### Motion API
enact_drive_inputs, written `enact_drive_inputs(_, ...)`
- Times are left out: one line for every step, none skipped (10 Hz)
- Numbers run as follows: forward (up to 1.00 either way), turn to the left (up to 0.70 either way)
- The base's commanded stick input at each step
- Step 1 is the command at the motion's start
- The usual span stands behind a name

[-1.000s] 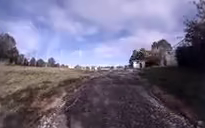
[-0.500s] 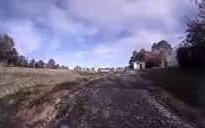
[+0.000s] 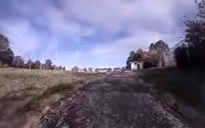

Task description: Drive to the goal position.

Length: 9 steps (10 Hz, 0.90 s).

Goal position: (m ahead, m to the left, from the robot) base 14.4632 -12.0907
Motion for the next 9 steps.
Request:
enact_drive_inputs(0.7, -0.06)
enact_drive_inputs(0.7, -0.01)
enact_drive_inputs(0.7, 0.0)
enact_drive_inputs(0.7, 0.0)
enact_drive_inputs(0.7, -0.03)
enact_drive_inputs(0.7, -0.04)
enact_drive_inputs(0.7, -0.07)
enact_drive_inputs(0.7, -0.1)
enact_drive_inputs(0.7, -0.12)
